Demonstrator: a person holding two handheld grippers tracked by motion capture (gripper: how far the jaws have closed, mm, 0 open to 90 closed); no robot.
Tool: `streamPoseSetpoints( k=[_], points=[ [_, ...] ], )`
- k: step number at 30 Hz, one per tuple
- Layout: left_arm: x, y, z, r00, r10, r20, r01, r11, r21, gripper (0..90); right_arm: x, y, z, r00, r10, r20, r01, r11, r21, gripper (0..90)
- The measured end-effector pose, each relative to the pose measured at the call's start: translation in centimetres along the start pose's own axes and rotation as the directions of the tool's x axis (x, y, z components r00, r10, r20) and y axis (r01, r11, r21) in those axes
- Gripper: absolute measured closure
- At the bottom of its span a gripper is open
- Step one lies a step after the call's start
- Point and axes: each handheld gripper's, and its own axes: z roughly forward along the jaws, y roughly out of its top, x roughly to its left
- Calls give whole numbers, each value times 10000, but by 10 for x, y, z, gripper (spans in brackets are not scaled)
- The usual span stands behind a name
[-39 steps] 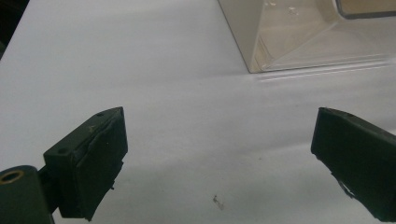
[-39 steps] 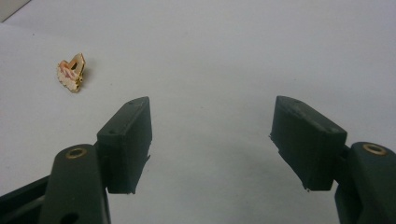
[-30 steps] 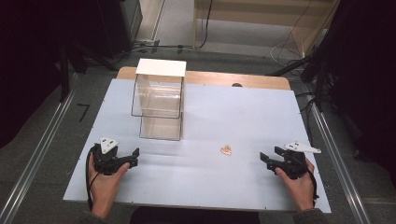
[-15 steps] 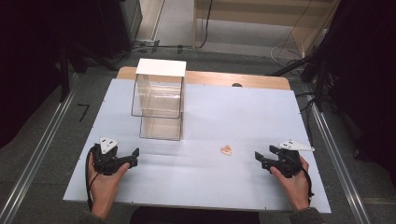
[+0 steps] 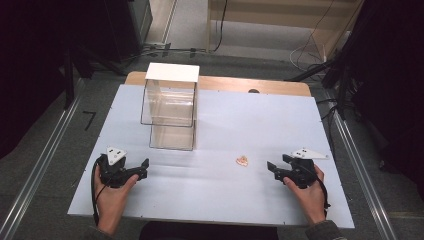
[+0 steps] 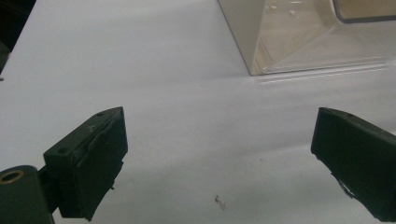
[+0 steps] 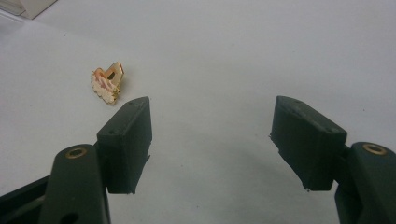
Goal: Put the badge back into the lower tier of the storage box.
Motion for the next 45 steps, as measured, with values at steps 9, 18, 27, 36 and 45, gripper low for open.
streamPoseSetpoints(
  k=[9, 18, 27, 36, 45],
  points=[
    [0, 0, 0, 10000, -18, -47, 18, 10000, -55, 44, 6, 4, 6, 9999, -83, -121, 83, 10000, 11, 274],
    [1, 0, 0, 10000, -13, -66, 12, 10000, -54, 44, 12, 8, 14, 9995, -205, -225, 207, 9997, 85, 274],
    [1, 0, -1, 9999, -51, -92, 50, 9999, -98, 44, 19, 11, 22, 9989, -334, -332, 339, 9993, 149, 274],
    [2, 0, -1, 9999, -50, -97, 49, 9999, -103, 44, 23, 14, 28, 9986, -371, -388, 380, 9990, 228, 274],
    [1, 0, -1, 9999, -53, -109, 52, 9999, -110, 44, 28, 16, 35, 9981, -447, -414, 459, 9986, 269, 275]
  ],
)
